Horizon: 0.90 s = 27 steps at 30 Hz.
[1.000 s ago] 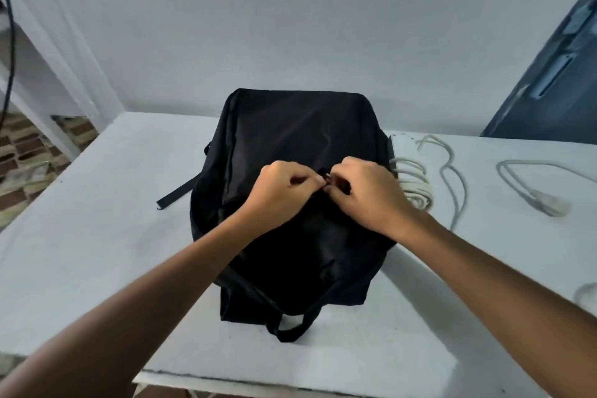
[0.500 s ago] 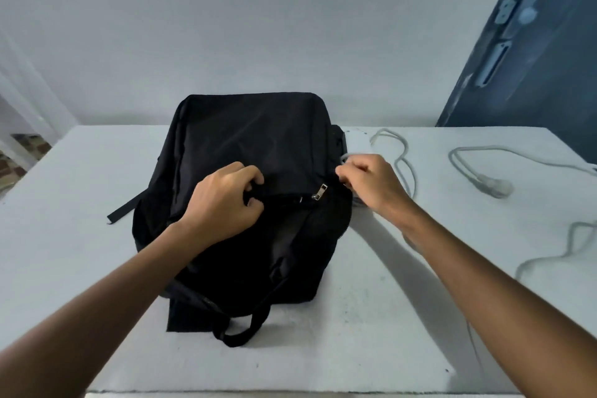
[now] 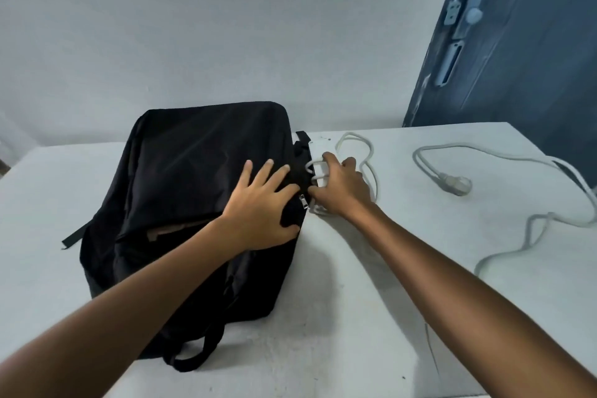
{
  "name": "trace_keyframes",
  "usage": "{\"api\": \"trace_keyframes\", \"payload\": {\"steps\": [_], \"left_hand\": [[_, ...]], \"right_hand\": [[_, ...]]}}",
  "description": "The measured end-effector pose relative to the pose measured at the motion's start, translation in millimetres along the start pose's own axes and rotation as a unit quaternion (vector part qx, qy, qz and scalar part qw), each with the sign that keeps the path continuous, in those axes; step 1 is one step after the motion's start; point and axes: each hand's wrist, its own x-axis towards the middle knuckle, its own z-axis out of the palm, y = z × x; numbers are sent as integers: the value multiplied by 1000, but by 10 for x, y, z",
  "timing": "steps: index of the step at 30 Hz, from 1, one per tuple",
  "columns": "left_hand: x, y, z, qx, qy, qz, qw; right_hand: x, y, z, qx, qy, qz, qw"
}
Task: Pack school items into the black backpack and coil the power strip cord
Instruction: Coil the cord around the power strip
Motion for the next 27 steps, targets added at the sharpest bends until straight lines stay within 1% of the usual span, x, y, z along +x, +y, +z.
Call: {"api": "trace_keyframes", "payload": {"steps": [3,7,10,12,13,14,16,17,18,19,20,22,23,25,27], "left_hand": [[-27,-59,13,14,-6,-34,999],[-16,-74,2,12,-5,-59,998],[5,-51,-47,21,-37,-71,997],[81,35,-120,13,-77,-96,992],[124,103,-170,-2,-83,-111,990],[168,169,-208,-13,-60,-121,991],[245,294,-224,-38,43,-109,992],[274,366,-204,-77,93,-89,989],[302,456,-179,-131,111,-71,983],[326,558,-149,-186,91,-61,976],[351,666,-101,-220,49,-63,972],[423,858,28,-232,-34,-80,969],[462,938,73,-234,-60,-93,966],[513,1061,149,-262,-85,-121,954],[532,1148,247,-302,-73,-150,938]], "right_hand": [[-47,157,-72,-49,8,-12,999],[-125,317,-174,-84,10,-18,996],[-207,358,-244,-107,3,-21,994],[-267,365,-300,-134,-18,-26,991],[-296,358,-326,-146,-29,-26,988],[-319,349,-353,-159,-36,-29,986],[-334,334,-420,-170,-43,-43,984],[-324,336,-469,-157,-43,-49,985],[-296,346,-524,-129,-41,-49,990],[-267,360,-591,-86,-40,-42,995],[-239,380,-652,-35,-48,-26,998],[-215,441,-744,61,-79,7,995],[-215,472,-767,97,-91,18,991],[-220,555,-761,132,-96,22,986],[-205,649,-725,145,-88,9,985]]}}
